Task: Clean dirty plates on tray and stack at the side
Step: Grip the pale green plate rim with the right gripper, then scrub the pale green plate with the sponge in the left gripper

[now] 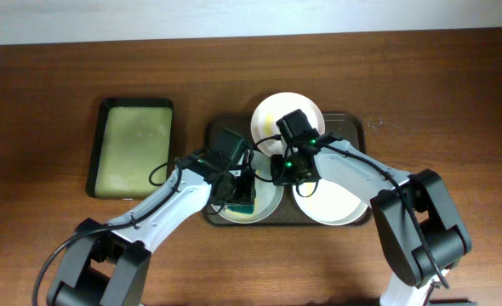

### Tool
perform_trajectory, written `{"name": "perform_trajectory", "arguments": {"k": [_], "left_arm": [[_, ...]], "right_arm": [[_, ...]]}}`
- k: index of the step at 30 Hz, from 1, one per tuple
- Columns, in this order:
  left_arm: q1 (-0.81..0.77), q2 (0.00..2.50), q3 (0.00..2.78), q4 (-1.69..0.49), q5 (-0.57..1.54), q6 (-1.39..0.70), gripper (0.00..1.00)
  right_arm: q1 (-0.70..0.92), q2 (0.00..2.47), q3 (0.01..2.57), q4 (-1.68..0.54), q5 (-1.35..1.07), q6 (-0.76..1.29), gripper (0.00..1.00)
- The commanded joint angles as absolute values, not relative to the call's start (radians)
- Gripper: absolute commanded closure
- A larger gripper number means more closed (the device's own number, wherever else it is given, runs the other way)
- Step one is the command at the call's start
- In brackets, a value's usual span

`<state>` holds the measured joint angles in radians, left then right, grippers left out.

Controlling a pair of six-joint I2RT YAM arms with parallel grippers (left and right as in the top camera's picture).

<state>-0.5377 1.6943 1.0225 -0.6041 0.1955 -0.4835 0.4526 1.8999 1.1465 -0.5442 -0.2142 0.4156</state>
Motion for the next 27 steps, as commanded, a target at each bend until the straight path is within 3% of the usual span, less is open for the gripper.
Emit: {"name": "perform_trajectory", "arguments": {"k": [1,27], "left_arm": [[-0.541,1.705,1.014,-0.598,0.137,-0.512,0.47],[-0.541,1.744,1.05,-0.606,0.13,-0.564,0.53]], "right_arm": [[0.459,1.911,1.153,-0.542,-0.209,0.416,0.92],[0.459,1.911,1.153,-0.541,-0.209,0.416,0.92]]}}
